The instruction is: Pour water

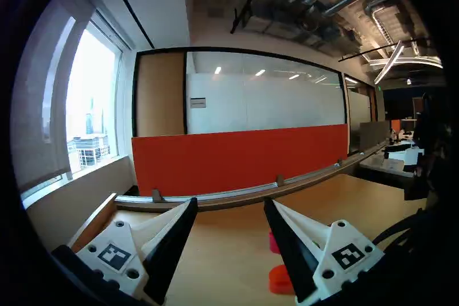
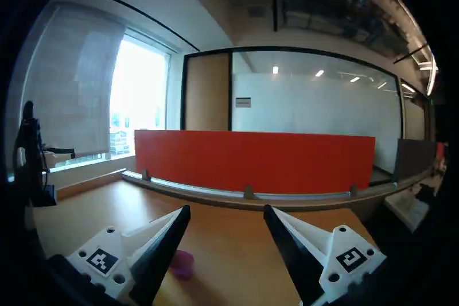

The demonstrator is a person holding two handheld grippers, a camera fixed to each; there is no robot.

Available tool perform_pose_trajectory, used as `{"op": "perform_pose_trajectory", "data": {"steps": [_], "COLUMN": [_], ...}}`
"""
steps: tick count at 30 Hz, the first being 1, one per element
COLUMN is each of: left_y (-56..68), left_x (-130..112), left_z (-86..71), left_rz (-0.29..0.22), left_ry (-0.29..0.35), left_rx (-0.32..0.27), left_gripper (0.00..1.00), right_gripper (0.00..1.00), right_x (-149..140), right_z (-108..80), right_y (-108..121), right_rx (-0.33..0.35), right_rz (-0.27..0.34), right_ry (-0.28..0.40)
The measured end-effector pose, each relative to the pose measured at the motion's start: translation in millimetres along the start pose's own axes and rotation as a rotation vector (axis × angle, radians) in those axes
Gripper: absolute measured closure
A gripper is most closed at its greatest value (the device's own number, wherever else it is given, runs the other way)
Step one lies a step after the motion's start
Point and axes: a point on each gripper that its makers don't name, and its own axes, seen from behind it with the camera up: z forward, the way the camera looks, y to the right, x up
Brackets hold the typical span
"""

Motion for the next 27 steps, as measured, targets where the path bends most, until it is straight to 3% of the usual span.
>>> {"op": "perform_pose_trajectory", "data": {"steps": [8,14,27], "left_y": [19.0,36.2,49.1], "left_x": [2,3,8], "left_z": [3.1,2.7,3.0], "left_rz": [-0.008,0.024,0.021], "left_ry": [-0.009,-0.013,0.003], "left_rx": [-0.117,-0.214,-0.296], "left_gripper": [0.15,0.15,0.15], "right_gripper": [0.01,0.01,0.01], "right_x": [5,8,-1], "right_z": [1.0,-1.4,-4.5], "right_y": [-32,-58,-82], "right_rx": [0.156,0.270,0.366], "right_rz": [-0.020,-0.023,-0.068], "right_ry": [0.005,0.003,-0.032]}}
